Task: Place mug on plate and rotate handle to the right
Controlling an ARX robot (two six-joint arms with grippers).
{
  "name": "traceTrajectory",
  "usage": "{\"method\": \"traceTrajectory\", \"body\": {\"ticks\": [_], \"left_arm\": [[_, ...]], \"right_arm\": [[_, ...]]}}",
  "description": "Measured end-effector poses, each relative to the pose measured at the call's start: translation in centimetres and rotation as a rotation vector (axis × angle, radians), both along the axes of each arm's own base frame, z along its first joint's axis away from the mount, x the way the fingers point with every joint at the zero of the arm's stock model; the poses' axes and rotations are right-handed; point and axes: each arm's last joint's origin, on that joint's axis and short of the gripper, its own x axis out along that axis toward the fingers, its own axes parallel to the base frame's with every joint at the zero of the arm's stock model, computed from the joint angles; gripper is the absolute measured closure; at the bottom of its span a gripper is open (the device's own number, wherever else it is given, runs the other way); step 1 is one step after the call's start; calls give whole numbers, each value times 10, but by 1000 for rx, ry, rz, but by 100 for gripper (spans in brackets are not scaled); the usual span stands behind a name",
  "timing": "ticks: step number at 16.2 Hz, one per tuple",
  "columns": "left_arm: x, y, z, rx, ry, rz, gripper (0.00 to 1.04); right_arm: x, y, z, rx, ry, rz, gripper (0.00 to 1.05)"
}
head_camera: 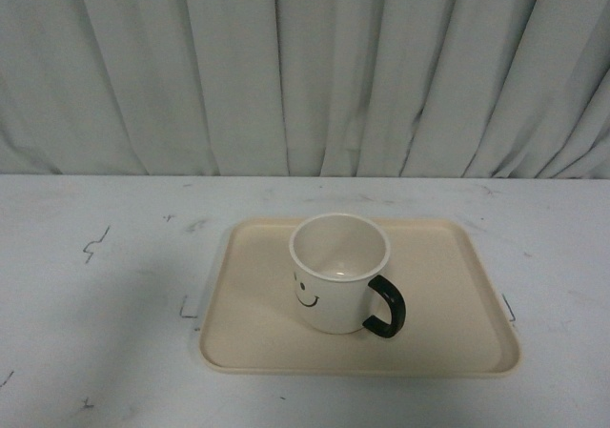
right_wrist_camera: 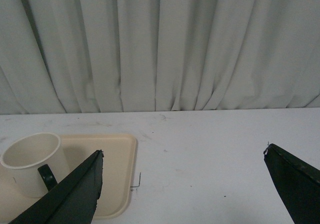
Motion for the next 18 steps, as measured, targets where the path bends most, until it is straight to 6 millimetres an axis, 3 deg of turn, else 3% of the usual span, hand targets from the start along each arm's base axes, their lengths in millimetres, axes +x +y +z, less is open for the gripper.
{"method": "traceTrajectory", "body": {"ticks": [5,8,10,18], "left_arm": [[-33,21,-10,0,-2,-4,103],[-47,28,-25,2,35,-22,103],[-53,39,-19,-3,0,15,103],[-74,37,-13,-2,-15,-14,103]], "right_arm": [[0,0,0,0,0,0,6],[0,0,0,0,0,0,6],[0,0,0,0,0,0,6],[0,0,0,0,0,0,6]]}}
